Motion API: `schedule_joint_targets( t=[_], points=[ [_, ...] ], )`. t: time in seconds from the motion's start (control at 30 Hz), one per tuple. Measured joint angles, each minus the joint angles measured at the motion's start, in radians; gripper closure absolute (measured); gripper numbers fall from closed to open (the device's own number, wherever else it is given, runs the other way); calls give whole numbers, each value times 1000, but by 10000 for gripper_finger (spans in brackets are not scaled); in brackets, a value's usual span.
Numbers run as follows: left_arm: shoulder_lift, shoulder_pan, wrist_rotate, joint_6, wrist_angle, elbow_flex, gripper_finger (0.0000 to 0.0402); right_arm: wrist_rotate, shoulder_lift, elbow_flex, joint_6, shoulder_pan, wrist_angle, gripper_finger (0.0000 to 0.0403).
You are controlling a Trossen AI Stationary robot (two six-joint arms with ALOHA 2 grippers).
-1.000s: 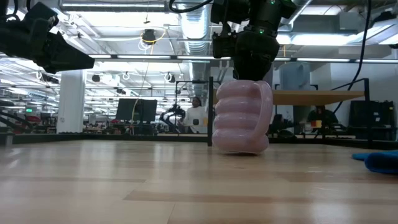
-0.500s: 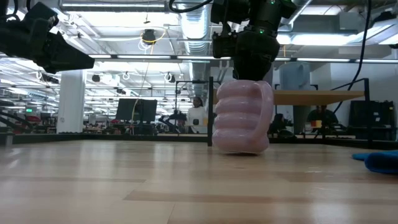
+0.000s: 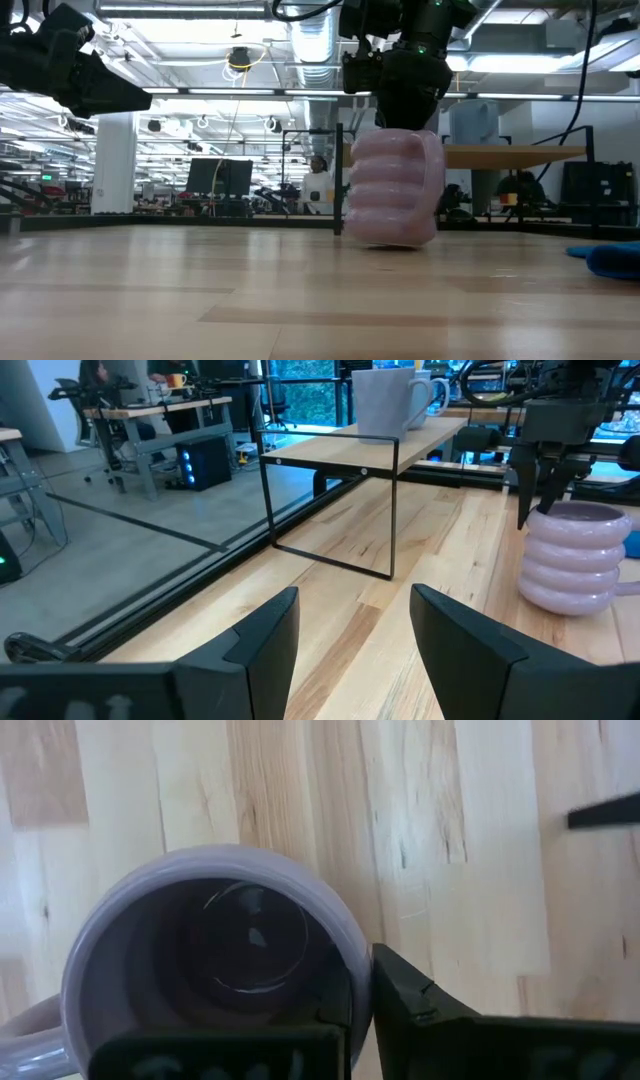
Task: Stack small to large cups/mugs on shelf
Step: Put the purple mug on the shelf
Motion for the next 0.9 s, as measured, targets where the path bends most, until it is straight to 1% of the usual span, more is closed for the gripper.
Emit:
schedule_joint_targets(
  t=[0.13,0.2,0.27,0.43,0.63,0.73,0.9],
  points=[
    [0,0,0,0,0,0,217,5,1,53,-20,0,-103,371],
    [0,0,0,0,0,0,217,11,1,91,-29,0,-123,371],
    [0,0,0,0,0,0,217,28,1,138,-31,0,-185,371],
    [0,0,0,0,0,0,217,84,1,283,-69,-3,-365,371],
    [0,0,0,0,0,0,217,164,1,463,-70,-22,-560,371],
    [0,0,0,0,0,0,217,169,1,548,-88,-34,-634,371],
    [0,0,0,0,-2,0,217,168,0,669,-122,-58,-702,371]
  ],
)
